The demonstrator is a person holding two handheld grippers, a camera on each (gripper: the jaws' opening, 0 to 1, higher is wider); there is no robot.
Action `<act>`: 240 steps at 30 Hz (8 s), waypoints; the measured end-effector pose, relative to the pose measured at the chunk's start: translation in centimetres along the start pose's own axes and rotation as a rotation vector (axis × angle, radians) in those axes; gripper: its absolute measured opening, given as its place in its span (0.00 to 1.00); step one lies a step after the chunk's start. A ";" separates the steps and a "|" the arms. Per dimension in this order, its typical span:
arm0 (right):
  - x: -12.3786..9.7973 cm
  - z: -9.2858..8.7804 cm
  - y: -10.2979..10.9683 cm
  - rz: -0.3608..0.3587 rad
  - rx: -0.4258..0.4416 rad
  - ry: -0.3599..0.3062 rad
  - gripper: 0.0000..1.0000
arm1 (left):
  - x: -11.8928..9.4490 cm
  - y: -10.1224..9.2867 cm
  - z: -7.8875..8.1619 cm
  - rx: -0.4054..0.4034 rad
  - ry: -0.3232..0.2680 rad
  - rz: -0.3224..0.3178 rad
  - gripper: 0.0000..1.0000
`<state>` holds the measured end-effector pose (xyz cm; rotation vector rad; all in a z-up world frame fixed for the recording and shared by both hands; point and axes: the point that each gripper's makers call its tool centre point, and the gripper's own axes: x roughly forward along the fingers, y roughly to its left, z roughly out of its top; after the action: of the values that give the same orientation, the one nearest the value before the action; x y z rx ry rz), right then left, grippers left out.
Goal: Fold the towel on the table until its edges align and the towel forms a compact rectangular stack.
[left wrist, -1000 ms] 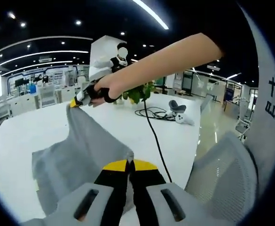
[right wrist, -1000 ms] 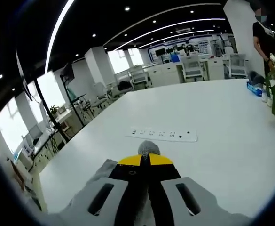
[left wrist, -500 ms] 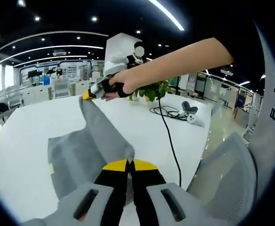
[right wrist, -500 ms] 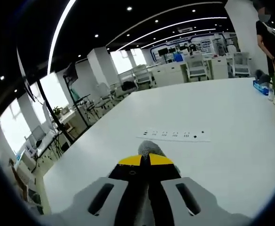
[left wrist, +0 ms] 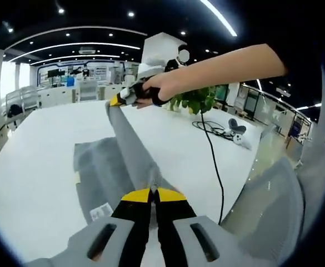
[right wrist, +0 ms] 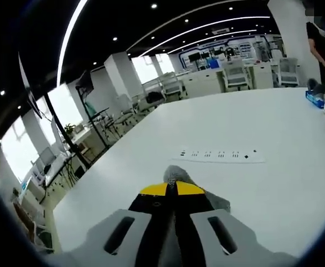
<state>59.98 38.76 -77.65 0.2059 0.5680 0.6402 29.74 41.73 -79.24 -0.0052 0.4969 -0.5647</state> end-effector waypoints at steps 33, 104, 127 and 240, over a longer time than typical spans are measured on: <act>8.0 -5.4 3.9 0.020 -0.098 0.137 0.01 | -1.0 5.9 -6.6 -0.282 0.078 0.049 0.03; -2.2 -11.8 -2.3 0.005 -0.192 0.170 0.46 | 9.5 16.8 -2.0 0.015 0.179 0.093 0.46; -4.0 -17.4 -1.9 0.017 -0.111 0.218 0.17 | 11.9 19.2 -4.3 -0.107 0.192 0.195 0.31; -22.2 -22.0 0.2 0.172 -0.574 0.305 0.42 | 7.0 -5.5 -5.3 0.599 0.274 -0.320 0.46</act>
<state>32.99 25.52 -86.17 -0.3923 0.6382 0.9839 29.66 34.17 -86.34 0.5783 0.5804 -1.0195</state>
